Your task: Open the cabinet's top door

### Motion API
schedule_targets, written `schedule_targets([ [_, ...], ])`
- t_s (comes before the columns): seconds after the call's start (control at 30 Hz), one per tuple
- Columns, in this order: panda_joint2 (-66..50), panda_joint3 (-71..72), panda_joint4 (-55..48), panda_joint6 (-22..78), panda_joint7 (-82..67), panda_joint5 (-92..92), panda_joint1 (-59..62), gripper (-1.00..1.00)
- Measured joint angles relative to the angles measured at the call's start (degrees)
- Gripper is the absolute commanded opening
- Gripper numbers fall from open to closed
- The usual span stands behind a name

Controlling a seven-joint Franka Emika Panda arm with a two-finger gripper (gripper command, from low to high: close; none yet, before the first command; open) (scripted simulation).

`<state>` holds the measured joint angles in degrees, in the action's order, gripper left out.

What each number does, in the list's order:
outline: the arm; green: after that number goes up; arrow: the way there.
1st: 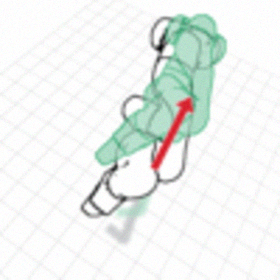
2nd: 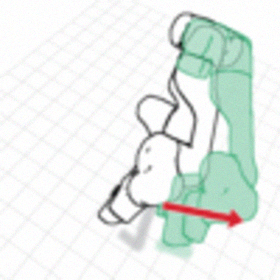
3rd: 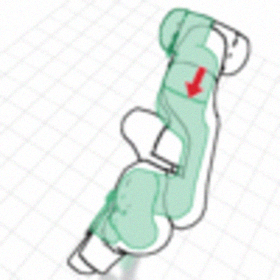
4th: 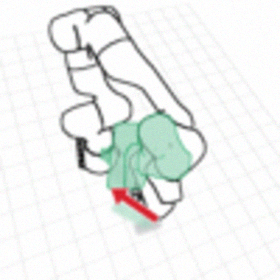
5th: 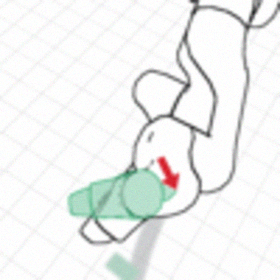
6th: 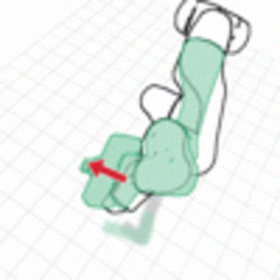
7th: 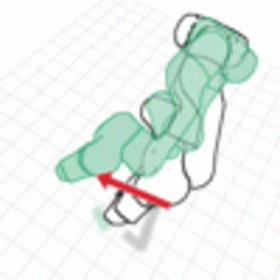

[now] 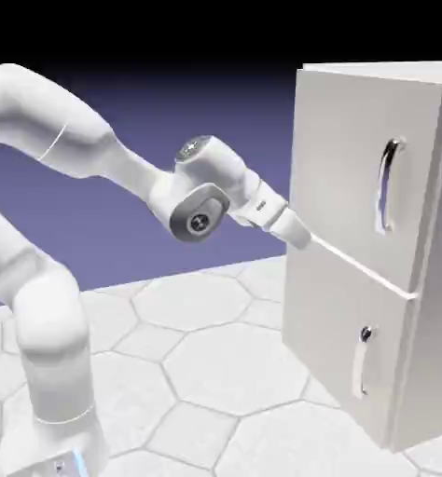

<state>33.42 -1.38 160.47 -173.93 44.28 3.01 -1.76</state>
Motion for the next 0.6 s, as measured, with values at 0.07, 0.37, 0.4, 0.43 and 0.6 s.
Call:
schedule_targets([
  [0.07, 1.27, -2.29, -0.88, 0.12, 3.03, 4.98, -1.78, 0.00],
  [0.37, 6.98, -12.60, -4.83, 0.69, 16.65, 27.41, -9.82, 0.00],
  [0.4, 7.61, -13.74, -5.27, 0.75, 18.16, 29.90, -10.71, 0.00],
  [0.43, 8.25, -14.89, -5.71, 0.81, 19.68, 32.39, -11.60, 0.00],
  [0.6, 11.42, -20.61, -7.91, 1.12, 27.24, 44.85, -16.06, 0.00],
])
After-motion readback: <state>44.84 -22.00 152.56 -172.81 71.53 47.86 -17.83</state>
